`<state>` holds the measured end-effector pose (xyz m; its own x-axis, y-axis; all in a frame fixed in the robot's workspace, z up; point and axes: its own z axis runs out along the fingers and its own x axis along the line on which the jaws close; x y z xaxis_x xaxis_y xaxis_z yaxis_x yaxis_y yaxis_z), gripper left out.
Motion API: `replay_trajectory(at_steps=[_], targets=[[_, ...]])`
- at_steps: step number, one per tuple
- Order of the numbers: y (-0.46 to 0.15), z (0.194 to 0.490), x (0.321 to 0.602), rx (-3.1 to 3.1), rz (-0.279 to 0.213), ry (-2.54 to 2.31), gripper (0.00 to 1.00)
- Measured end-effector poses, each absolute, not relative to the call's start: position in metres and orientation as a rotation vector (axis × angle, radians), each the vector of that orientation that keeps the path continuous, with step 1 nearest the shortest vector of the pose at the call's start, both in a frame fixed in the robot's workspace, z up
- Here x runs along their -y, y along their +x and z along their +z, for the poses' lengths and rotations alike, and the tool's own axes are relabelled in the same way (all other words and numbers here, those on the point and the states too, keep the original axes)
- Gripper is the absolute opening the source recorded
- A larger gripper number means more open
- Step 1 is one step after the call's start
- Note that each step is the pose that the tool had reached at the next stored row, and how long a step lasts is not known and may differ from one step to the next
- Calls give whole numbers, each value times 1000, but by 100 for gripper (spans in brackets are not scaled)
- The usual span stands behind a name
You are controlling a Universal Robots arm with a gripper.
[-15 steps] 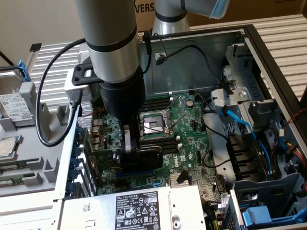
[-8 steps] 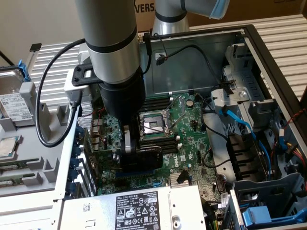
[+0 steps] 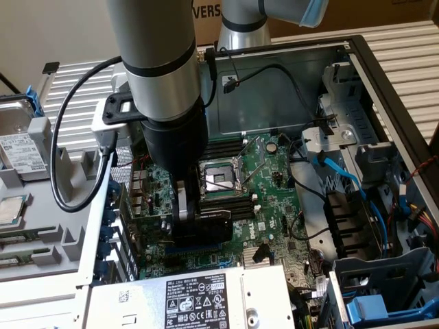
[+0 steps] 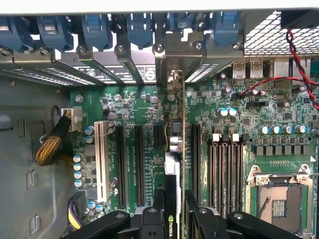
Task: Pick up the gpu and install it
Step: 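Insert the gpu into the slot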
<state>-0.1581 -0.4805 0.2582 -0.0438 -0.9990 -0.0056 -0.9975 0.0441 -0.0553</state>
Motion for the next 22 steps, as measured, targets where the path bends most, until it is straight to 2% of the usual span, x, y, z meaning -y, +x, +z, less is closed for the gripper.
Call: replay_trajectory(at_steps=[22], targets=[[-158,254,481,-2239,-56,-2143,26]])
